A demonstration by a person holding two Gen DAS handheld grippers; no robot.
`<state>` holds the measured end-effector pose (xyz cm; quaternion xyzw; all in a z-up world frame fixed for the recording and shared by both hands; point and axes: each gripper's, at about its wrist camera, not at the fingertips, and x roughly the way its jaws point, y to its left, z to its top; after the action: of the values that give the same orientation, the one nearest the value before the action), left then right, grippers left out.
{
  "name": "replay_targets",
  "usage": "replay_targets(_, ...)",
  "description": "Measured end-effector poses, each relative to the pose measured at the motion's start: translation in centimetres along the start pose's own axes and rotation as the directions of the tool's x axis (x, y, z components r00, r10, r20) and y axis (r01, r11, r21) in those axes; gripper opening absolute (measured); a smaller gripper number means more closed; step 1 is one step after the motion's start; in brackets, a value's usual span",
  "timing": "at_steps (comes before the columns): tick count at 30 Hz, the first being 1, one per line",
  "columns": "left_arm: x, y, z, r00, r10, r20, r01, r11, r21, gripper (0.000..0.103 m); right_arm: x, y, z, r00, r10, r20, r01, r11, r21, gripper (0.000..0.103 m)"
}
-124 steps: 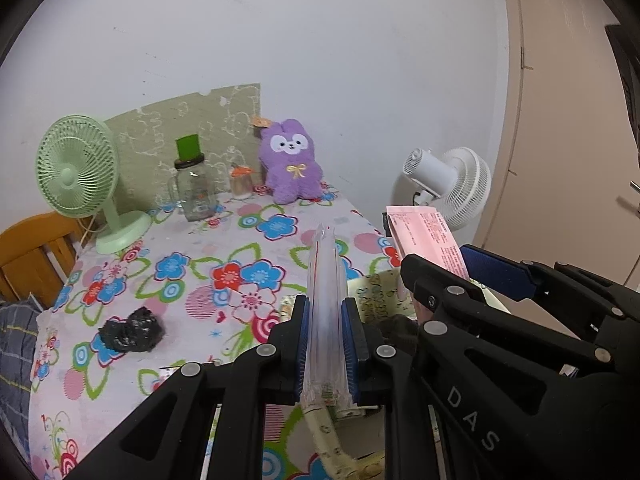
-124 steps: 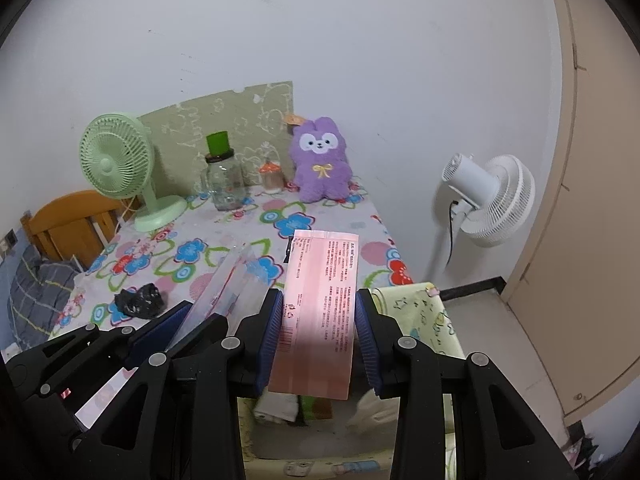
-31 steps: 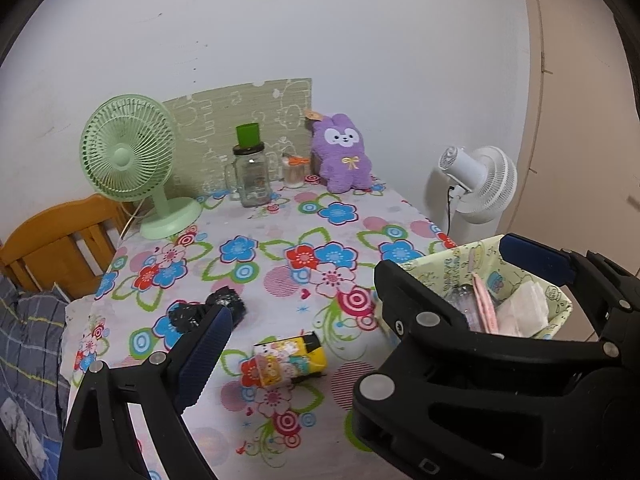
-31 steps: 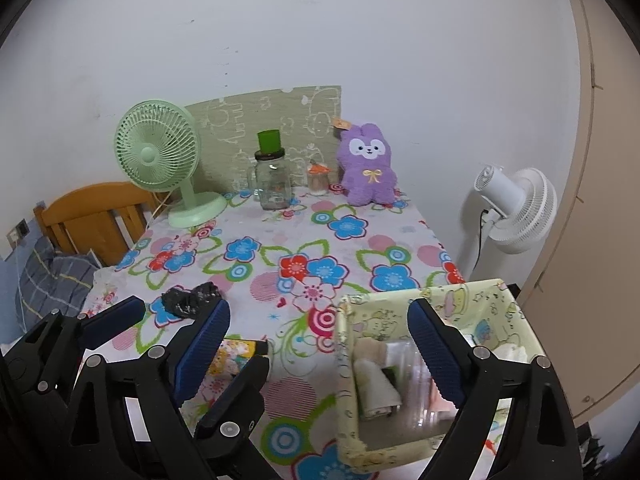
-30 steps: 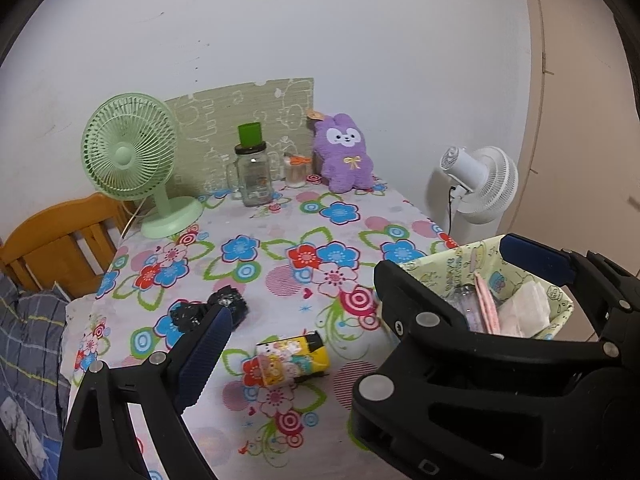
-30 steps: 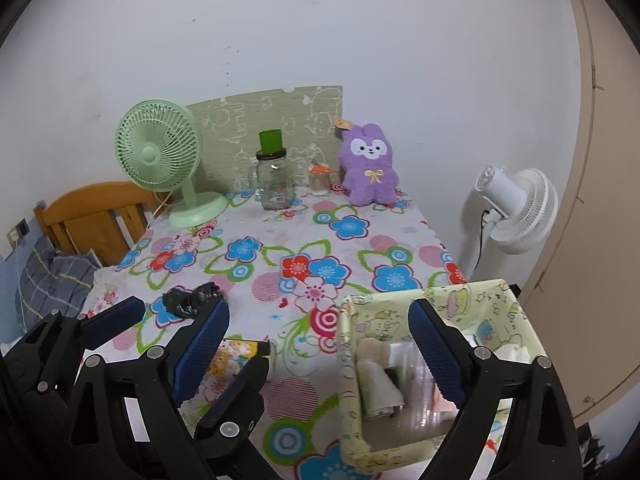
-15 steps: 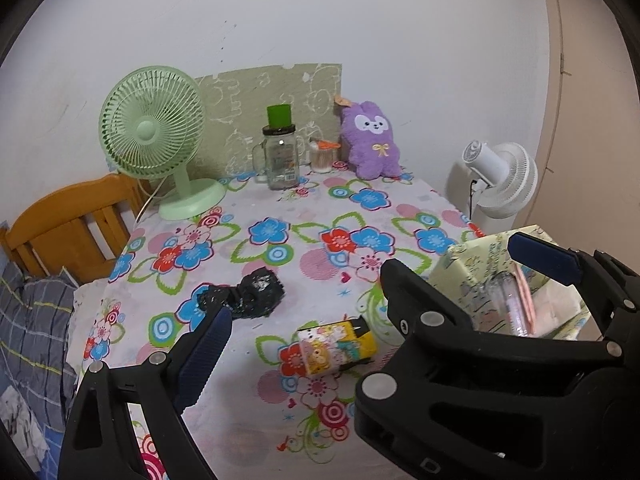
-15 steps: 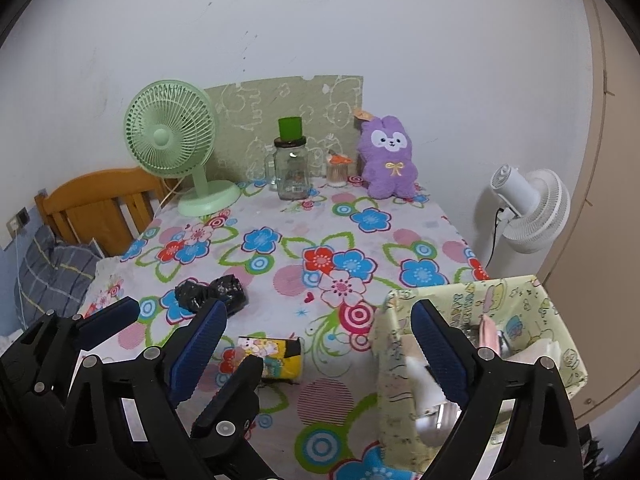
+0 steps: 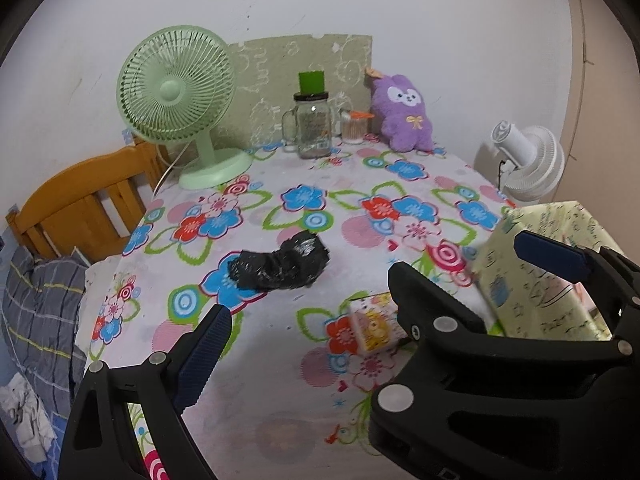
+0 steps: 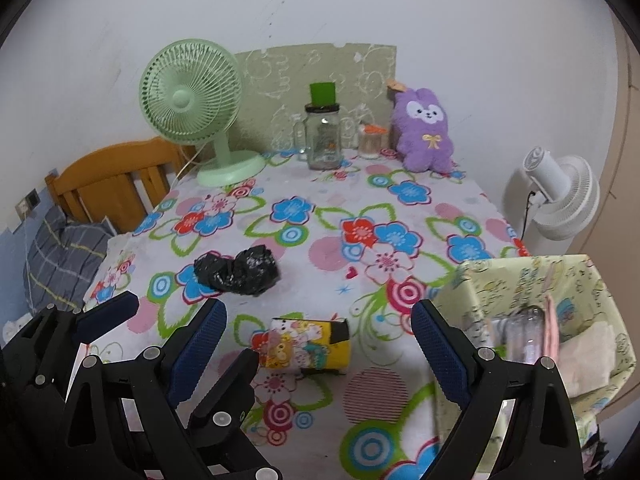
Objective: Organize soft objects
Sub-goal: 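Move both grippers back over the table toward the yellow cartoon packet, then grasp the yellow cartoon packet with the right gripper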
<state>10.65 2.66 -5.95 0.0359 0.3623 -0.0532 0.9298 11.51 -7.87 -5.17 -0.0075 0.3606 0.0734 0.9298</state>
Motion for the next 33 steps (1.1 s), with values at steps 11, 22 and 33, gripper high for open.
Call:
replay_targets(11, 2.7, 1.5, -1.6, 0.998, 0.019, -0.058, -0.019, 1.0, -0.003, 0.095, 3.4, 1.3, -1.3, 0.997, 0.018, -0.073, -0.019, 1.0, -0.013, 0.095)
replay_targets(22, 5.9, 2.0, -3.1, 0.99, 0.019, -0.143, -0.023, 0.999, -0.025, 0.094, 6.6, 1.8, -2.6, 0.992, 0.005, -0.13, -0.012, 0.998, -0.057, 0.095)
replay_targets(33, 8.0, 2.0, -3.1, 0.983, 0.023, -0.182, -0.028, 0.999, -0.024, 0.094, 9.5, 0.6, -3.1, 0.975, 0.033, -0.221, -0.031, 0.999, 0.009, 0.095)
